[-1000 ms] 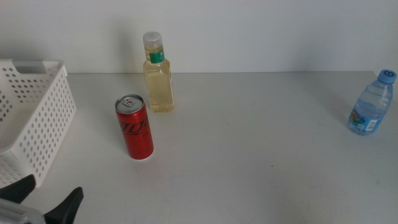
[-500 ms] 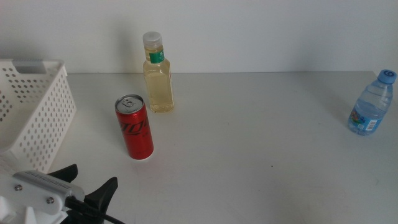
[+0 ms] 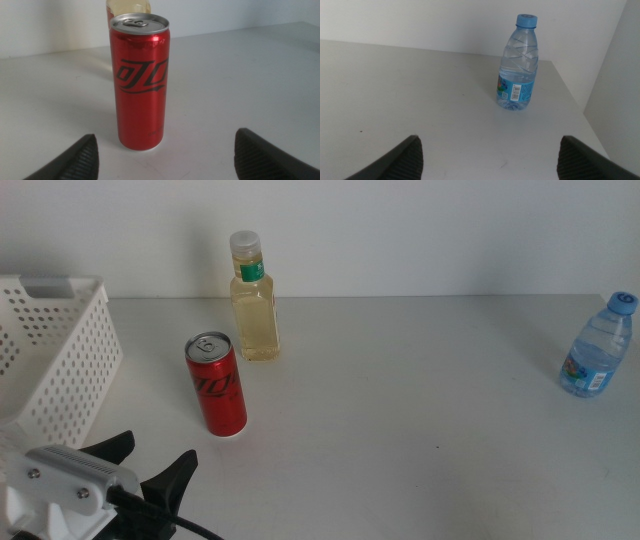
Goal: Use arms to grab the bottles and put them into the dustbin to the left of the table.
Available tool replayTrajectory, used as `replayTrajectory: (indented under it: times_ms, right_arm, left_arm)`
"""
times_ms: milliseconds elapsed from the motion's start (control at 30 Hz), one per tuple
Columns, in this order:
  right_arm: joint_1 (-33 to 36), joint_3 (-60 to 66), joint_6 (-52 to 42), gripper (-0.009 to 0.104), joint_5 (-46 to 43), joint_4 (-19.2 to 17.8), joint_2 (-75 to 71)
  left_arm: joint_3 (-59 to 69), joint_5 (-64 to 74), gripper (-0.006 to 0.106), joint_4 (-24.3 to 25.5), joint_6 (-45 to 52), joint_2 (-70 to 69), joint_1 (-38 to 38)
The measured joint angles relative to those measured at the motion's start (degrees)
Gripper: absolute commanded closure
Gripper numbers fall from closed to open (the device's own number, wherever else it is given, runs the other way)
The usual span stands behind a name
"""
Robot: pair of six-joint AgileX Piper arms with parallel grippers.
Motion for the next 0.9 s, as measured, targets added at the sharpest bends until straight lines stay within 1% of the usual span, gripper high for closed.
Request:
replayTrajectory:
  times_ms: [300, 433, 567, 900]
  right_arm:
    - [0.0, 0.0, 0.0, 0.001, 0.0, 0.0, 0.0]
    - [0.0, 0.0, 0.0, 0.001, 0.0, 0.0, 0.0]
    - [0.0, 0.0, 0.0, 0.001, 0.0, 0.0, 0.0]
    - [0.0, 0.0, 0.0, 0.001, 0.0, 0.0, 0.0]
  left_arm:
    - [0.0, -2.7, 0.008, -0.5, 0.0, 0.0, 0.0]
    - [-0.5, -2.4, 0.008, 1.3, 0.1, 0.6, 0.0]
    - [-3.6, -1.2, 0.008, 1.7, 1.7, 3.5, 0.0]
    - [-11.6, -1.0, 0.008, 1.9, 1.5, 13.8, 0.0]
